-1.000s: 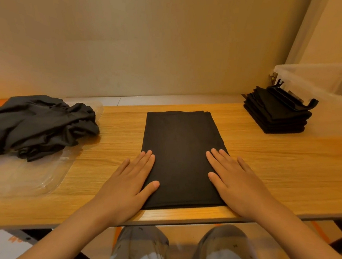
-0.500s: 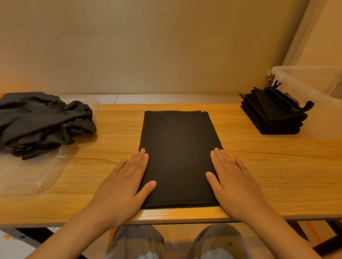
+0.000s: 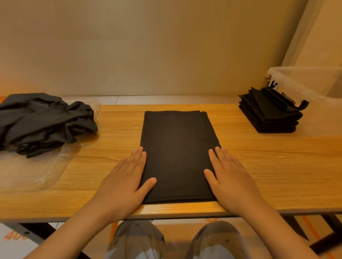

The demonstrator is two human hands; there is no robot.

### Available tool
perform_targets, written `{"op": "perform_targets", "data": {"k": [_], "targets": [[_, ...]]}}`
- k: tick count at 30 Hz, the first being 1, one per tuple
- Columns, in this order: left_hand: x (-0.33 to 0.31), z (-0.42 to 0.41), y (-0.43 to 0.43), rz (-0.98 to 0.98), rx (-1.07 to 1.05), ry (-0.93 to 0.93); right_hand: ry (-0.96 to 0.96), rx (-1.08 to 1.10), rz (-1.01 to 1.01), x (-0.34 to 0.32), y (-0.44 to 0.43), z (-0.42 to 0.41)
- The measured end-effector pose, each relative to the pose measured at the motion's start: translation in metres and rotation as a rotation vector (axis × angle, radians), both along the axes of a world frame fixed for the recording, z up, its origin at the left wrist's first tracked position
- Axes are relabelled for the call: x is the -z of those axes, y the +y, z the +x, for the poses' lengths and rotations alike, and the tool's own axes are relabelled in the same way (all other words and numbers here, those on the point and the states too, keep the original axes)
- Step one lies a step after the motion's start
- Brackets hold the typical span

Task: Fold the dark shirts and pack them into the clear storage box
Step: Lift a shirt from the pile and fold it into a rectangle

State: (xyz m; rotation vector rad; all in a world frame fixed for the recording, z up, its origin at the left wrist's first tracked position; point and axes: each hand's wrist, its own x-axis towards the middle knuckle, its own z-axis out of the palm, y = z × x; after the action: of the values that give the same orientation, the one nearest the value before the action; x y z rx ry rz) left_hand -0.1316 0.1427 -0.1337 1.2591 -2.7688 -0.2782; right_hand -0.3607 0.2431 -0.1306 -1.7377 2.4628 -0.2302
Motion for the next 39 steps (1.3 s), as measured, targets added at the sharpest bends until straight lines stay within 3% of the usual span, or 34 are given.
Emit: {"op": "perform_targets", "data": {"k": [7,12,20,25,39], "targets": [[0.0,0.002,0.0,0.026,-0.02,0.038,-0.012,-0.025,0.035,-0.002,0.001,-0.003],[-0.025,-0.001,-0.01,0.333,-0.039,0.236,-0.064,-0.066,0.02,-0.025,-0.002,-0.011],[-0.04,-0.089,-0.085,-0.04,0.098,0.131,0.051,-0.278,-0.127,-0.046,-0.112,-0.001],[-0.007,-0.112,-0.107,0.002,0.018,-0.014,0.039,-0.256,0.044,-0.008,-0.15,-0.013],[-0.005,-0.107,-0.121,-0.005,-0.008,-0.114,0.035,-0.246,0.079,-0.003,-0.155,-0.022]]}}
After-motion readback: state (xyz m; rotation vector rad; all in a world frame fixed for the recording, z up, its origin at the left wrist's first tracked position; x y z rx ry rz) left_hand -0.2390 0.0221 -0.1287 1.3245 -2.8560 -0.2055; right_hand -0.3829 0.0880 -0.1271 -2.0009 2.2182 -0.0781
